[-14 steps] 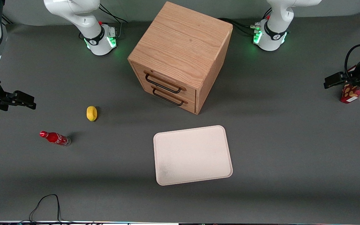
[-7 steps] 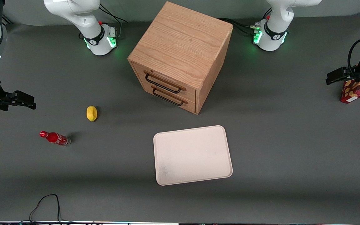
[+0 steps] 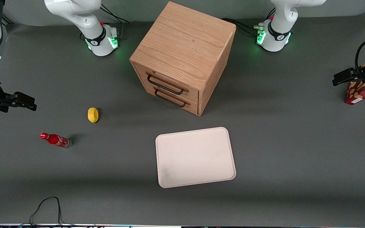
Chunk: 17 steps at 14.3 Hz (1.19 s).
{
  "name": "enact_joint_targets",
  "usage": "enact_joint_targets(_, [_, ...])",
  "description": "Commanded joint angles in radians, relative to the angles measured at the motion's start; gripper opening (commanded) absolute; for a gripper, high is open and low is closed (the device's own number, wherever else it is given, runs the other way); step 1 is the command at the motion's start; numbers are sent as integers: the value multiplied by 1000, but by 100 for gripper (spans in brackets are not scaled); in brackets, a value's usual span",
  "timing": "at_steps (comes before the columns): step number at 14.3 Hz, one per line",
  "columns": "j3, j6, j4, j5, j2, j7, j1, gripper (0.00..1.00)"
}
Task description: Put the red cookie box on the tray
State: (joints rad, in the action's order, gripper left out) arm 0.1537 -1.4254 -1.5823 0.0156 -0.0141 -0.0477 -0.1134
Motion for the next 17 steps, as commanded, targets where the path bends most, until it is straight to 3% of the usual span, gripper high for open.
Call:
enact_joint_targets(1, [6, 28, 13, -5, 8, 75, 62, 100])
enact_joint_targets(4, [6, 66, 15, 1, 14, 224, 168, 100])
enact_joint_targets(7, [7, 57, 22, 4, 3, 502, 329, 100])
enact_joint_targets(10, [7, 34, 47, 116, -36, 773, 441, 100])
enact_joint_targets(13, [7, -12, 50, 124, -53, 935, 570, 100])
enact_joint_targets(17, [6, -52, 22, 124, -87, 1016, 638, 100])
